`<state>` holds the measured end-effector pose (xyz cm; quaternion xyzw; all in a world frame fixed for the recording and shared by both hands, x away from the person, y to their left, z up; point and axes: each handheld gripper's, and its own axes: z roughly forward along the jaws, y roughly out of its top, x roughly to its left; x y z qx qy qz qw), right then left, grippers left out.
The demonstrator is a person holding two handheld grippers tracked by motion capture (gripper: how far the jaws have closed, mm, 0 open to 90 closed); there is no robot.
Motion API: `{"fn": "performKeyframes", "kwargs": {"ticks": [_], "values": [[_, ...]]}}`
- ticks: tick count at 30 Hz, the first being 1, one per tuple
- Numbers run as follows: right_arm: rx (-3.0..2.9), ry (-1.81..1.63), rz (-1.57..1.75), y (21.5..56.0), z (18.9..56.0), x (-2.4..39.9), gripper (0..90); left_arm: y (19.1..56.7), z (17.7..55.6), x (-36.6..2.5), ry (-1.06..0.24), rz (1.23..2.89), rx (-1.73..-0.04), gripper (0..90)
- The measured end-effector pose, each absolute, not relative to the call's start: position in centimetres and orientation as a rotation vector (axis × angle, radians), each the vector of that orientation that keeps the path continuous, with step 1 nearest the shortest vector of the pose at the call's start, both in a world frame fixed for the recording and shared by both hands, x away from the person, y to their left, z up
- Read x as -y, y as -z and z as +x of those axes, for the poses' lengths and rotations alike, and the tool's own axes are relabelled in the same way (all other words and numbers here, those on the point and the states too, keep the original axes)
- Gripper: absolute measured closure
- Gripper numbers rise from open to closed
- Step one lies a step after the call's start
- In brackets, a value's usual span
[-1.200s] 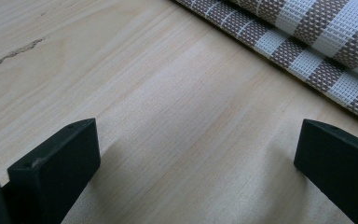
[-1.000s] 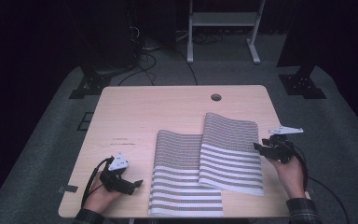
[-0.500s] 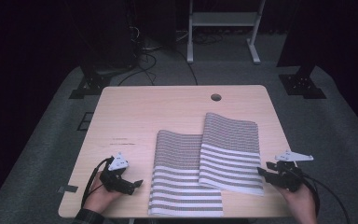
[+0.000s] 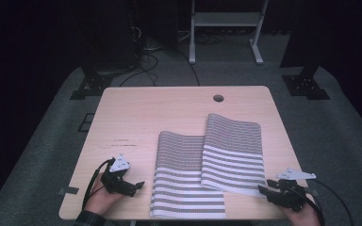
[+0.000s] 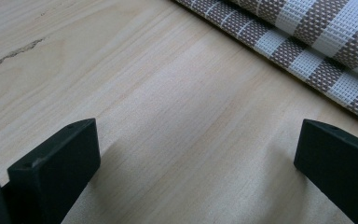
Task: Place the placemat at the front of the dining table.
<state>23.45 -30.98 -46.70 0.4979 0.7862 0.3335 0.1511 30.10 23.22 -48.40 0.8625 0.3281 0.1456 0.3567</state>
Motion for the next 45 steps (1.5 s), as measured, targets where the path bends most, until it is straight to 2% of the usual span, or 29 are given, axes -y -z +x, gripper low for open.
{"fn": "performKeyframes", "kwargs": {"ticks": [7, 15, 19, 34, 42, 45], "values": [[-2.303, -0.898, 1.373, 47.2, 23.3, 30.0, 55.4, 48.4, 30.1, -23.2, -0.376, 2.227, -0.847, 0.0], [-2.313, -0.900, 1.363, 47.0, 23.4, 30.3, 77.2, 48.4, 30.1, -23.2, -0.376, 2.227, -0.847, 0.0], [-2.303, -0.878, 1.349, 46.7, 23.6, 30.6, 82.2, 48.4, 30.1, -23.2, -0.376, 2.227, -0.847, 0.0], [-2.239, -0.802, 1.362, 46.0, 24.4, 35.0, 81.8, 48.4, 30.1, -23.2, -0.376, 2.227, -0.847, 0.0], [-2.131, -0.904, 1.410, 45.3, 24.0, 36.8, 67.3, 48.4, 30.1, -23.2, -0.376, 2.227, -0.847, 0.0], [-2.100, -0.926, 1.454, 45.4, 24.1, 37.1, 66.3, 48.4, 30.1, -23.2, -0.376, 2.227, -0.847, 0.0]]}}
